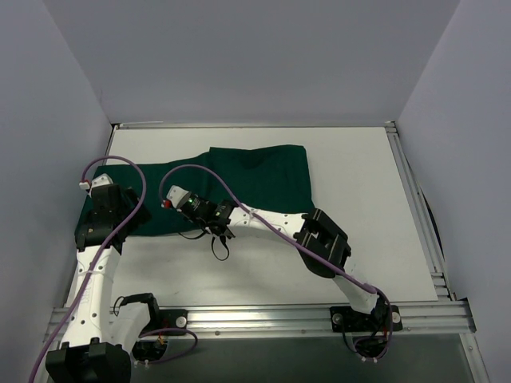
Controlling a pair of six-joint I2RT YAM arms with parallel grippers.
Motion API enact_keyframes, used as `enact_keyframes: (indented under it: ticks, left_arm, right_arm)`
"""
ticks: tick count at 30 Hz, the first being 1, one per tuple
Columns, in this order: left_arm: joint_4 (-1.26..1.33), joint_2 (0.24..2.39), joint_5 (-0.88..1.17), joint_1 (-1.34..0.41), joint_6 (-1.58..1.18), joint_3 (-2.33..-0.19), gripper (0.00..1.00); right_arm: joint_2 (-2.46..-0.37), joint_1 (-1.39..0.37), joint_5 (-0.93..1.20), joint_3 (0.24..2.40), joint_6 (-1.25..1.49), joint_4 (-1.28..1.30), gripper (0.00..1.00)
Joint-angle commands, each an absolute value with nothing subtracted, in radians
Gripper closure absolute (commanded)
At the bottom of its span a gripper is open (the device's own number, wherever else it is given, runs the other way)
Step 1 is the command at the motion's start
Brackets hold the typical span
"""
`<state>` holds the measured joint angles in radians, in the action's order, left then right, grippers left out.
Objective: Open and lay out the surgical kit
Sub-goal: Open the surgical kit at the center of the board.
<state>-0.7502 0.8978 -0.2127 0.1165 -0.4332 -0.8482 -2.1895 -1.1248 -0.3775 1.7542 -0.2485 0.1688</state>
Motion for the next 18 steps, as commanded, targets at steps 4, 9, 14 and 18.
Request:
enact_keyframes:
  ticks: [4, 9, 14, 18]
  left_arm:
    - [-0.703, 0.896, -0.212, 0.11, -0.423, -0.85, 0.06]
    - [-0.703, 0.896, -0.212, 0.11, -0.423, -0.85, 0.06]
    - [-0.704, 0.899, -0.215, 0.11, -0.423, -0.85, 0.06]
    - [-0.71, 0.902, -0.225, 0.11, -0.425, -0.851, 0.06]
  right_arm:
    - [-2.068, -1.083, -0.376, 1.758, -0.193, 0.19, 1.0]
    - [-2.0, -1.008, -0.373, 1.72, -0.126, 0.175, 1.0]
    - [-1.915, -0.918, -0.431, 1.64, -0.069, 0.156, 1.0]
    - [-1.846, -0.784, -0.515, 1.559, -0.045, 0.163, 1.0]
